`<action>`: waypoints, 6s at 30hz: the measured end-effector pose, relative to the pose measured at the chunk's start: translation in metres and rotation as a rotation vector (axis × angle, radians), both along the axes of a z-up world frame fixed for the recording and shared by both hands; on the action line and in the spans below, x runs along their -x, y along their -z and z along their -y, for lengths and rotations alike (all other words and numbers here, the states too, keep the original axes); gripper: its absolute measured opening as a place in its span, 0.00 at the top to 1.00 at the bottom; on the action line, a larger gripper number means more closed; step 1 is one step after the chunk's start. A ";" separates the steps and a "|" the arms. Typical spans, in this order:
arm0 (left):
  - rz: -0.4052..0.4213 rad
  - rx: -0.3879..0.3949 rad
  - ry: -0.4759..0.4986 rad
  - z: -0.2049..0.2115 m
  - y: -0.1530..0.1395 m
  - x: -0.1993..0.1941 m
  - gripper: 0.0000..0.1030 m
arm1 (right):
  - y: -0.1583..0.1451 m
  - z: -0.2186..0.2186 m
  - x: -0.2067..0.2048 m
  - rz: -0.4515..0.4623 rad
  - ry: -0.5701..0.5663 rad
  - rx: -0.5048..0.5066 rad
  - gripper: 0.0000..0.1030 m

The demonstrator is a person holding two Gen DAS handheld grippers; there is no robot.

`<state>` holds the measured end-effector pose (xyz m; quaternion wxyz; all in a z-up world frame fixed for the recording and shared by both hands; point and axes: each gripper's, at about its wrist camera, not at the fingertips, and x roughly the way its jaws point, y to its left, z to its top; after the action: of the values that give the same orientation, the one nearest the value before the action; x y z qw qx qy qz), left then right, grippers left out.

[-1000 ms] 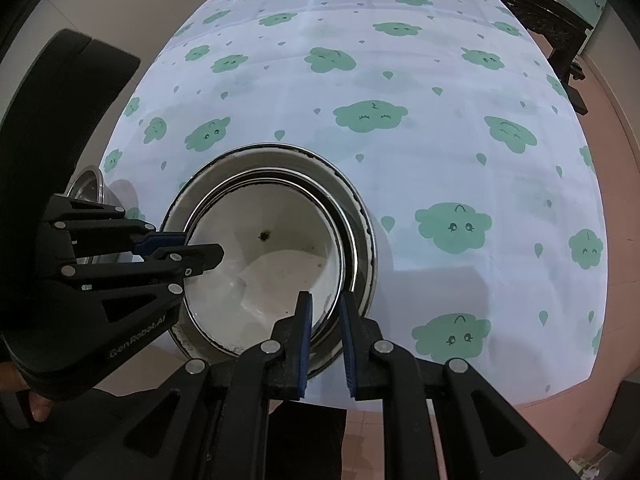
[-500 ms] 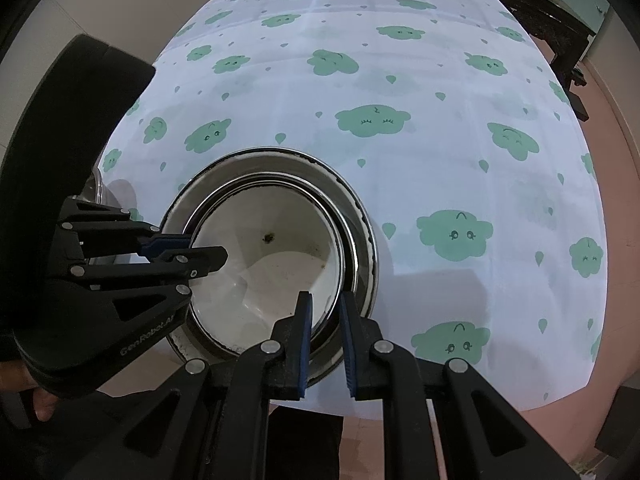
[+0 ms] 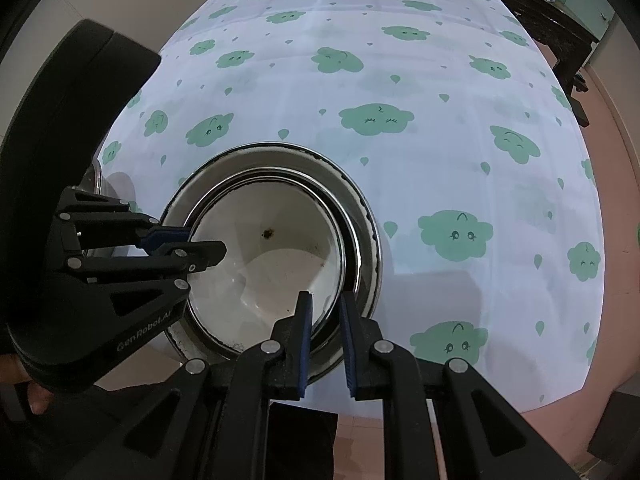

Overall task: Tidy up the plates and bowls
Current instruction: 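Lower the white enamel bowl into the steel bowl stack with both grippers, then open both grippers and regrasp the rim of the whole nested stack, then lift the nested bowl stack and carry it toward the cloth's edge with both grippers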

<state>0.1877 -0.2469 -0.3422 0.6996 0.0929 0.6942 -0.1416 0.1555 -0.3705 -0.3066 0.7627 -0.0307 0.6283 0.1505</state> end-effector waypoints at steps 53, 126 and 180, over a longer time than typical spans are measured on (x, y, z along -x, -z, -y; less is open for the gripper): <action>0.097 0.017 -0.004 -0.003 -0.029 0.000 0.57 | -0.012 -0.004 0.007 0.050 0.039 -0.020 0.55; -0.001 -0.004 -0.049 -0.017 -0.001 -0.009 0.60 | 0.022 0.013 -0.003 -0.029 0.096 -0.031 0.66; 0.089 0.005 -0.214 -0.093 -0.056 0.007 0.61 | -0.033 -0.059 -0.012 0.063 -0.114 -0.005 0.66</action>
<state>0.1804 -0.1542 -0.2864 0.7412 0.0228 0.6679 -0.0635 0.1680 -0.3113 -0.2739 0.7724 -0.0694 0.6008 0.1942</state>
